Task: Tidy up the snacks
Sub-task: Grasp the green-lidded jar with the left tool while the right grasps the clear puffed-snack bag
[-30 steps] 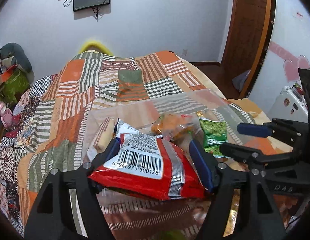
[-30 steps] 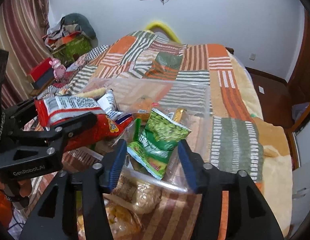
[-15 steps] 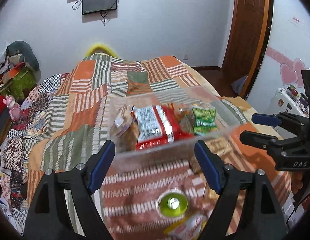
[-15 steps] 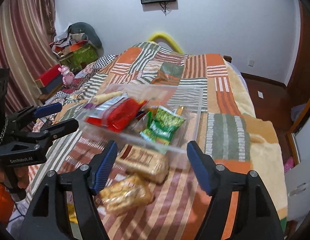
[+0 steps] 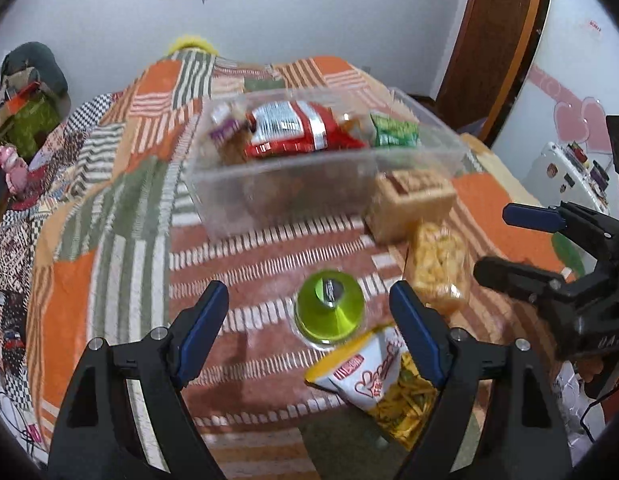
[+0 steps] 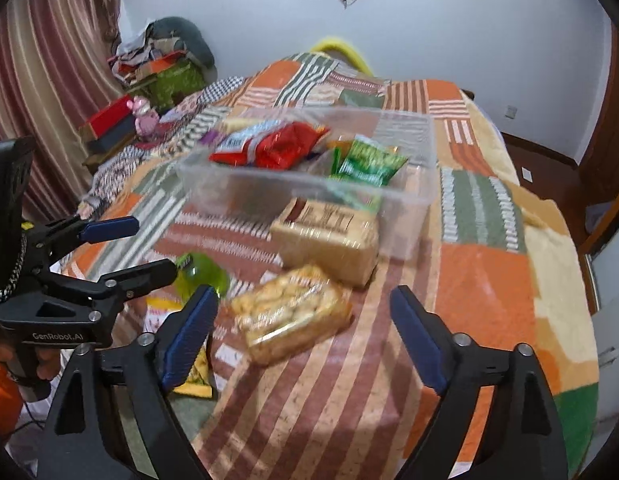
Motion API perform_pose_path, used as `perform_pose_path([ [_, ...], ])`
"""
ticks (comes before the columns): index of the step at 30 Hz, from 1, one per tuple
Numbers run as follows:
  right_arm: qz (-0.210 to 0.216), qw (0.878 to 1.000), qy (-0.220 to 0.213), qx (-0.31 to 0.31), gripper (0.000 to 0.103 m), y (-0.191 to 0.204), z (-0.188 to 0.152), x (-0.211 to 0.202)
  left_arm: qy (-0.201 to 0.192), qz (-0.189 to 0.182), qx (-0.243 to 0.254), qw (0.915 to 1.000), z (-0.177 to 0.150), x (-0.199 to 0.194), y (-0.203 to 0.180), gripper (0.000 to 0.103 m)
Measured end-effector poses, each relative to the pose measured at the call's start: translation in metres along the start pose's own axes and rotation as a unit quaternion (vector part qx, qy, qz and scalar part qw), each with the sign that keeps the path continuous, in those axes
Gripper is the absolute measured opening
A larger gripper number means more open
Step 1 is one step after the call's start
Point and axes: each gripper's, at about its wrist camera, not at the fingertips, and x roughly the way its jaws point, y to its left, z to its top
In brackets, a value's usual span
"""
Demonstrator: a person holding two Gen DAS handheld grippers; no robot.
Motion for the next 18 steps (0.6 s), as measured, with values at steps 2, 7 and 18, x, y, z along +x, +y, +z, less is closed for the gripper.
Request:
perform_pose_path([
  [2,0.003,1.000,0.014,-0.001,0.088,0.001,-0.004,0.008,0.006,0.000,0.002,1.0000,-0.004,0.006,-0.002,0.082],
  [7,0.008,0.999,0.036,-0.001,0.088,0.005,-0.009,0.023,0.017,-0.008,-0.003,0.9998,-0.010,0.019,-0.003,0.071],
  [18,0.004,0.997,0.077,-0.006,0.089,0.012,-0.007,0.052,0.019,-0.023,-0.002,0.9996,-0.012,0.039,-0.005,0.046],
])
